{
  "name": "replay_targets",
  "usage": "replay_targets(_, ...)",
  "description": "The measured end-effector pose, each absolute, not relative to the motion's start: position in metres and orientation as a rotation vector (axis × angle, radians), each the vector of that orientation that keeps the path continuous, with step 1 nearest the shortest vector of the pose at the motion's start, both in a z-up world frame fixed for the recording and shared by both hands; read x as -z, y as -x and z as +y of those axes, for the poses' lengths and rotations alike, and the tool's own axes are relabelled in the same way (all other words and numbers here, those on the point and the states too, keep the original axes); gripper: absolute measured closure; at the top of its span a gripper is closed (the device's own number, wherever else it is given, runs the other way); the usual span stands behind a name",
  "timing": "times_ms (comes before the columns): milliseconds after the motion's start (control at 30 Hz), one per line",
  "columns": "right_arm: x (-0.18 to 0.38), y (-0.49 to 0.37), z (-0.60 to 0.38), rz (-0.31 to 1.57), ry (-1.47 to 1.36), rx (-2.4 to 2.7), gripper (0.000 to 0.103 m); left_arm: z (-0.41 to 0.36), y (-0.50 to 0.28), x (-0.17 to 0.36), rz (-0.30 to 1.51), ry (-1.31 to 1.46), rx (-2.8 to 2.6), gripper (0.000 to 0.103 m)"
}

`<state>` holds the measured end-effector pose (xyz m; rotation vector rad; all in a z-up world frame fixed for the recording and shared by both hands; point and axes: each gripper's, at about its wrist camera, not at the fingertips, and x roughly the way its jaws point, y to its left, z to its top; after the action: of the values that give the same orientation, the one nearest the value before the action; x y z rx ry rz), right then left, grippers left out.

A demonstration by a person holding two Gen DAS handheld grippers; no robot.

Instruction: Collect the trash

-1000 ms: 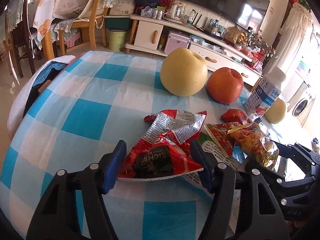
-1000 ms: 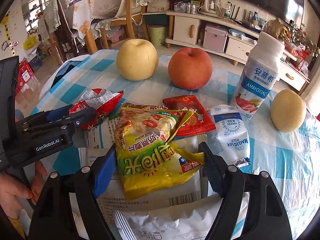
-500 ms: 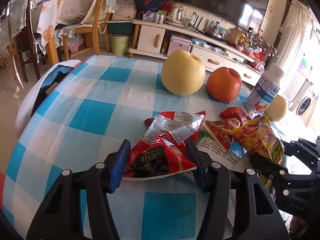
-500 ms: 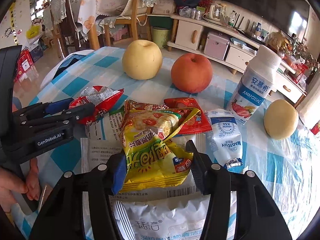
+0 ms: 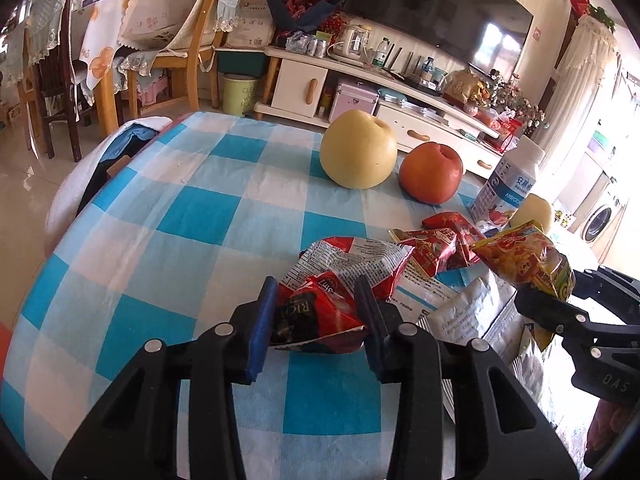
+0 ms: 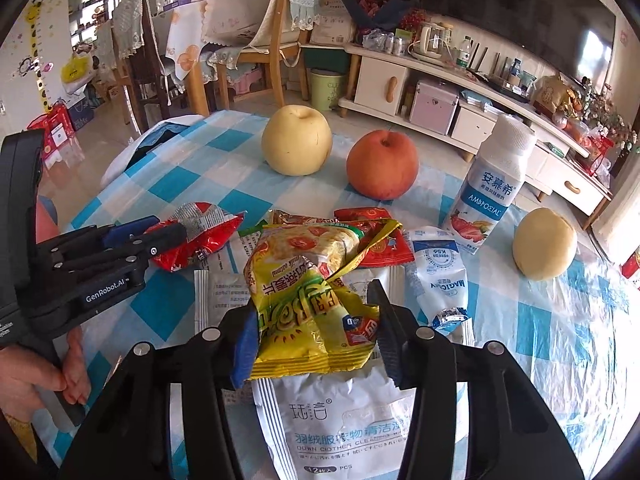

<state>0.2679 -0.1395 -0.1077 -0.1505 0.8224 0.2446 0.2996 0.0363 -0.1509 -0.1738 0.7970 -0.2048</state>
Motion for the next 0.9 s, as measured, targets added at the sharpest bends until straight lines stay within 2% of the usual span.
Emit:
replay_targets(300, 0.094, -0.256, -0.138, 0.794, 0.147, -0.266, 0.052, 0.043, -0.292, 0.149, 0.819, 0.206, 0.248, 0.061)
replay_targets(333, 0.094, -0.256, -0.138, 0.793, 0.150, -0.268, 0.052, 0.046, -0.292, 0.148, 0.815, 0.223, 0.252, 0.058)
replay_targets(400, 0.096, -0.256, -0.137, 0.795, 0.156, -0.268, 0.052, 0.051, -0.292, 0.146, 0.799, 0.237, 0.247, 0.044)
replay_targets(467, 0.098, -0.257, -0.138, 0.804, 0.157, -0.267, 0.052, 0.056, -0.293, 0.143, 0.777, 0.234, 0.233, 0.025)
replay_targets(533, 0.102, -0.258, -0.140, 0.812, 0.156, -0.265, 0.052, 0.057, -0.298, 0.146, 0.789, 0.236, 0.243, 0.021)
replay_targets(700, 0.105, -0.260, -0.143, 0.823, 0.156, -0.268, 0.052, 0.043, -0.314, 0.163, 0.887, 0.186, 0.275, 0.020)
replay_targets(800, 0.105, -0.260, -0.143, 0.823, 0.155, -0.270, 0.052, 0.029, -0.312, 0.164, 0.885, 0.117, 0.298, 0.020)
replay_targets(833, 0.105, -0.260, -0.143, 0.822, 0.154, -0.270, 0.052, 0.027, -0.312, 0.165, 0.890, 0.099, 0.285, 0.026)
replay_targets(900, 0.105, -0.260, -0.143, 0.821, 0.151, -0.271, 0.052, 0.026, -0.310, 0.167, 0.888, 0.087, 0.271, 0.029)
